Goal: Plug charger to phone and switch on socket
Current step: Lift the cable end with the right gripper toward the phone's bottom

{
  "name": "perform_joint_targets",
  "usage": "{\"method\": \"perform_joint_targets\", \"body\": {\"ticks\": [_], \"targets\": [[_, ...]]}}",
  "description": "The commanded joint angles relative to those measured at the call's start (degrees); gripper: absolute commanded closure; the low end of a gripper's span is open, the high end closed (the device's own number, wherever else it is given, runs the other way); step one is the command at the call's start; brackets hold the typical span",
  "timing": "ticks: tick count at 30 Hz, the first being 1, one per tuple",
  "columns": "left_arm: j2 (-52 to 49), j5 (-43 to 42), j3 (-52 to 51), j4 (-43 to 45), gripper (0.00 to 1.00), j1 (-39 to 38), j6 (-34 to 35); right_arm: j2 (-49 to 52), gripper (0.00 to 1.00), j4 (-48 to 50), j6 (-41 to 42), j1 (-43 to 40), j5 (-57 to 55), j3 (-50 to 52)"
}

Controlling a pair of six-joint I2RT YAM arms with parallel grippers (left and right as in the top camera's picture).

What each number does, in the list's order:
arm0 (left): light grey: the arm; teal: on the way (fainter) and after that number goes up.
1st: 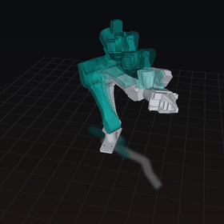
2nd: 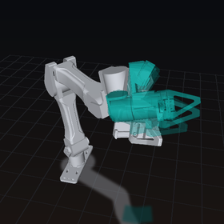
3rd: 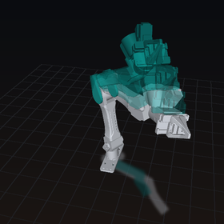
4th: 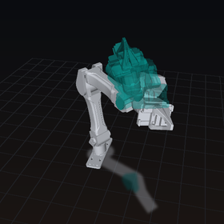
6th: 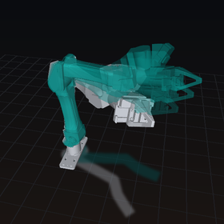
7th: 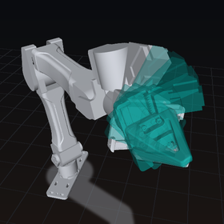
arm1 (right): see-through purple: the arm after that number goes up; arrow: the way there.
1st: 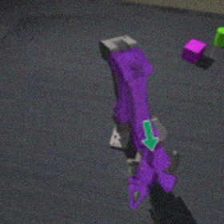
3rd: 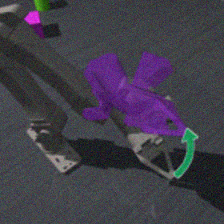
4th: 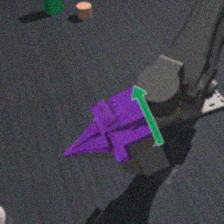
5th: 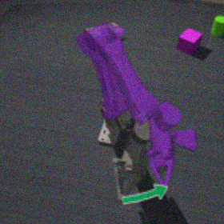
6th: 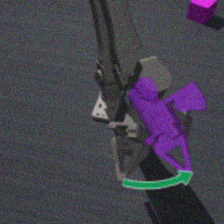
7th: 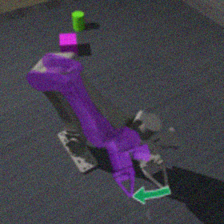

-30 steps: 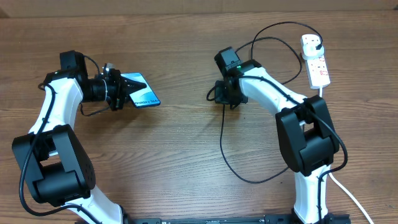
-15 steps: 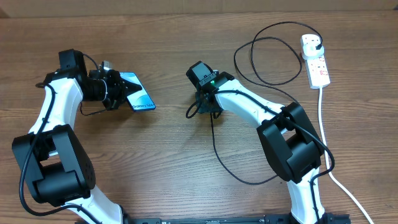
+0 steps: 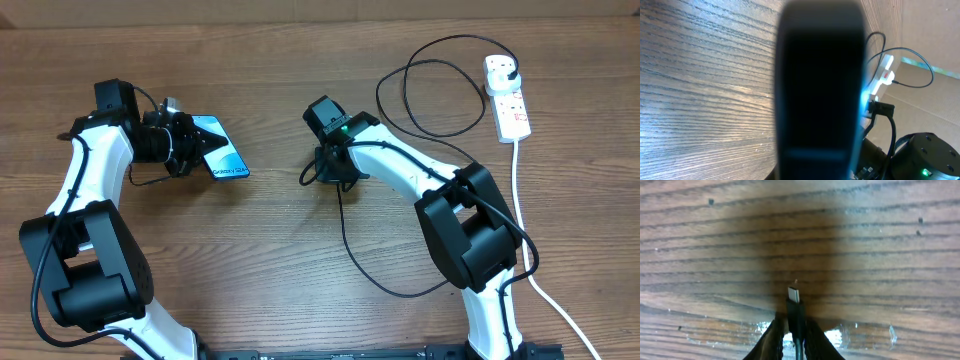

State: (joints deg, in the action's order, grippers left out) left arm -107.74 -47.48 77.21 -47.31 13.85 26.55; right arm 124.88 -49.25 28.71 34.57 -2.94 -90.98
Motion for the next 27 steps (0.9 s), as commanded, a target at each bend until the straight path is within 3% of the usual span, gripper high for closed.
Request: {"method": "perform_joint_targets", "body": {"ticks": [1, 6, 8, 11, 14, 17, 27], "targets": [[1.16, -0.96, 0.15, -0.02, 0.96, -0.17, -1.46, 3.19, 0.95, -0.81, 1.57, -0.66, 3.08, 1.01], [1.16, -1.03, 0.15, -0.07, 0.96, -0.17, -1.49, 2.75, 0.96, -0.61, 1.05, -1.27, 3.28, 0.55], [1.16, -1.01, 0.15, 0.04, 0.96, -0.17, -1.49, 1.33, 0.96, -0.44, -2.95, -1.60, 6.25, -0.07], [1.16, -3.61, 0.17, 1.40, 0.96, 0.02, -1.92, -2.67, 0.96, 1.05, -12.02, -2.32, 17.25, -0.39], [1.16, -14.27, 0.20, 6.27, 0.96, 0.33, -2.80, -7.85, 0.96, 1.62, -20.39, -3.67, 32.63, -0.61], [1.16, -20.90, 0.42, 10.91, 0.96, 0.39, -1.97, -12.26, 0.96, 1.36, -21.64, -5.05, 40.52, -0.61], [1.16, -24.02, 7.10, 14.58, 0.96, 0.37, -1.70, -17.20, 0.96, 1.36, -23.21, -6.69, 65.44, -0.59]]}}
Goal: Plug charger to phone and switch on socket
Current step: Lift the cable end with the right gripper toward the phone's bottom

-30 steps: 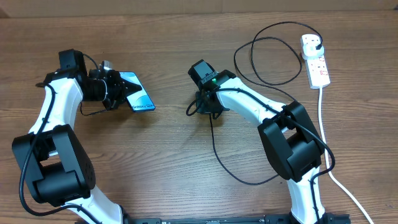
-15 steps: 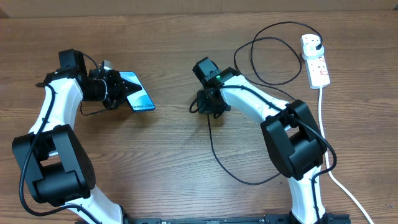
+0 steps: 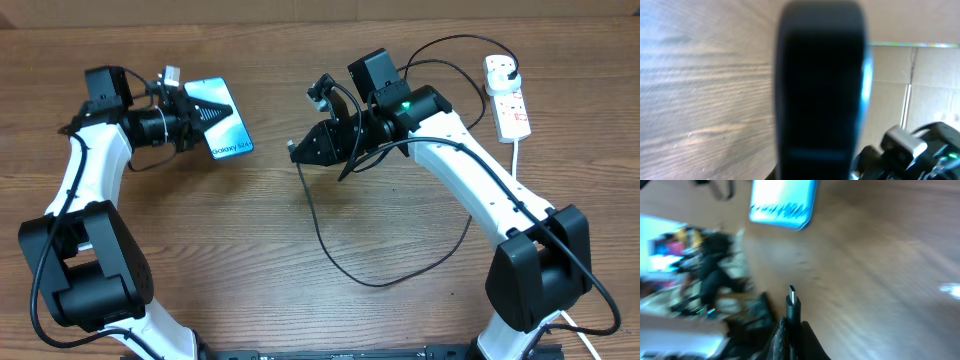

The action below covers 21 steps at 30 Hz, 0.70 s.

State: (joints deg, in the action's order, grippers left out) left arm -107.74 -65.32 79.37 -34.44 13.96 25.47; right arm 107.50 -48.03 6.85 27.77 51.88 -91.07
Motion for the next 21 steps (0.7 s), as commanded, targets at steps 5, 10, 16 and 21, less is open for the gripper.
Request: {"method": "perform_joint_targets", "body": {"ticks": [5, 10, 16, 21], "targets": [[1.16, -12.59, 9.92, 6.58, 0.96, -0.13, -0.59, 0.17, 0.96, 0.13, -1.36, 0.50, 13.31, -0.50], [1.16, -14.67, 13.14, 11.93, 0.96, -2.32, 4.44, 0.17, 0.96, 3.85, -0.59, 0.79, 17.29, -0.50], [1.16, -16.39, 13.14, 20.15, 0.96, -3.54, 18.10, 0.17, 0.96, 13.42, 6.62, 1.66, 17.25, -0.50], [1.16, -18.78, 13.14, 26.47, 0.96, -3.98, 27.58, 0.20, 0.96, 21.03, 9.97, 1.84, 17.22, -0.50]]}}
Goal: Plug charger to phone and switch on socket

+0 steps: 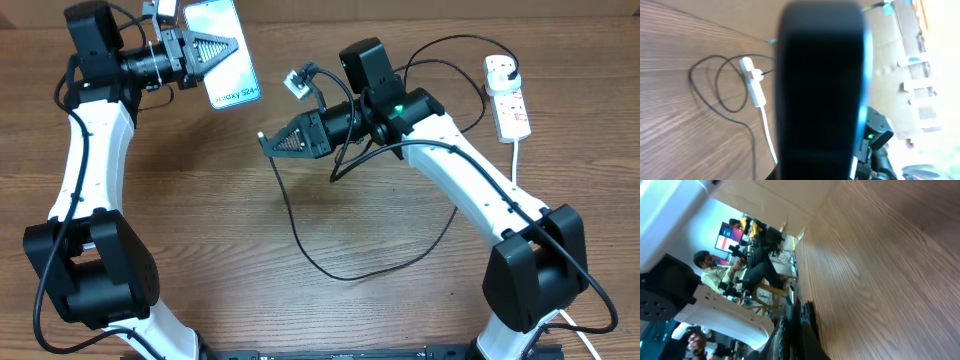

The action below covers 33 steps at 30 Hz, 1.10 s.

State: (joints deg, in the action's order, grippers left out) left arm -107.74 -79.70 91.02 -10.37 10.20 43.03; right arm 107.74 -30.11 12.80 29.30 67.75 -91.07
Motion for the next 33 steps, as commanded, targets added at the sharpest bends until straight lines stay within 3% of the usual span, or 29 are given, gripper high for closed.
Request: {"method": "perform_joint_targets", "body": {"ticks": [1, 6, 17, 24, 33], "targets": [[1.16, -4.42, 1.49, 3.65, 0.96, -0.22, 12.41, -0.04, 0.96, 4.83, 5.29, 0.31, 1.36, -0.50], [1.16, -5.09, 1.49, 9.75, 0.96, -0.26, 17.68, -0.04, 0.96, 11.56, 7.17, 0.33, 1.11, -0.48], [1.16, -10.60, 1.49, 21.90, 0.96, -2.08, 19.47, 1.31, 0.96, 16.37, 8.85, 0.81, -1.42, -0.44], [1.16, -10.36, 1.49, 23.08, 0.96, -3.23, 22.73, 2.25, 0.96, 19.61, 9.94, 1.81, -1.66, -0.44], [1.16, -10.05, 1.49, 23.08, 0.96, -2.84, 21.90, 2.25, 0.96, 21.73, 9.70, 1.46, -1.68, -0.44]]}}
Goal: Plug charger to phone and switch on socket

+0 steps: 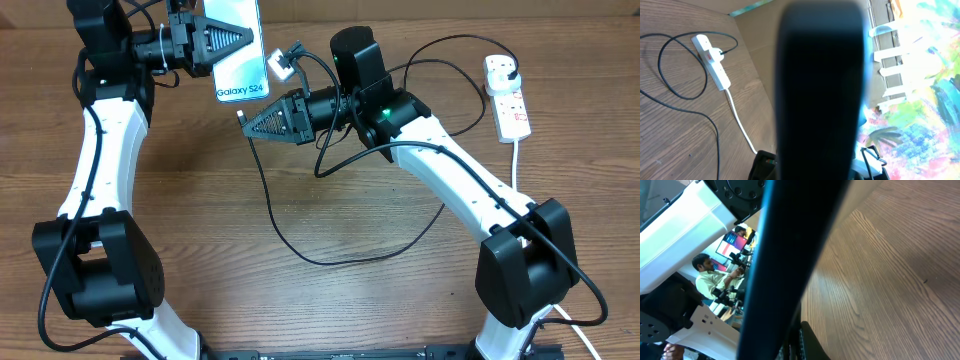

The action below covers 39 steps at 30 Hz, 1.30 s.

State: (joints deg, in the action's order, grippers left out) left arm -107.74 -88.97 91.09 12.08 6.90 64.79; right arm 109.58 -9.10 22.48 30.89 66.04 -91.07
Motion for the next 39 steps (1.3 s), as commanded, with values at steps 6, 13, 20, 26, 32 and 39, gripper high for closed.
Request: {"method": "perform_joint_targets", "body": {"ticks": [6, 13, 20, 26, 32, 39], "targets": [[1.16, -0.52, 1.42, 0.63, 0.96, 1.14, -2.21, 0.42, 0.96, 2.69, 0.07, -1.44, 0.00, -0.44], [1.16, -0.46, 1.42, 0.66, 0.96, 1.33, -3.13, 0.42, 0.96, 2.99, 0.11, -1.84, -0.66, -0.44], [1.16, 0.94, 1.42, 0.61, 0.96, 1.31, -3.08, 0.42, 0.96, 3.02, 0.52, -1.70, -0.61, -0.44], [1.16, 2.75, 1.42, 0.57, 0.96, 1.22, -3.06, 0.42, 0.96, 3.02, 1.55, -1.66, -0.61, -0.44], [1.16, 3.02, 1.42, 0.17, 0.96, 1.22, -3.06, 0.44, 0.96, 3.04, 1.57, -1.66, -0.61, -0.44], [1.16, 2.97, 1.27, 0.04, 0.96, 1.16, -3.08, 0.44, 0.96, 3.13, 1.57, -1.66, -0.61, -0.44]]}}
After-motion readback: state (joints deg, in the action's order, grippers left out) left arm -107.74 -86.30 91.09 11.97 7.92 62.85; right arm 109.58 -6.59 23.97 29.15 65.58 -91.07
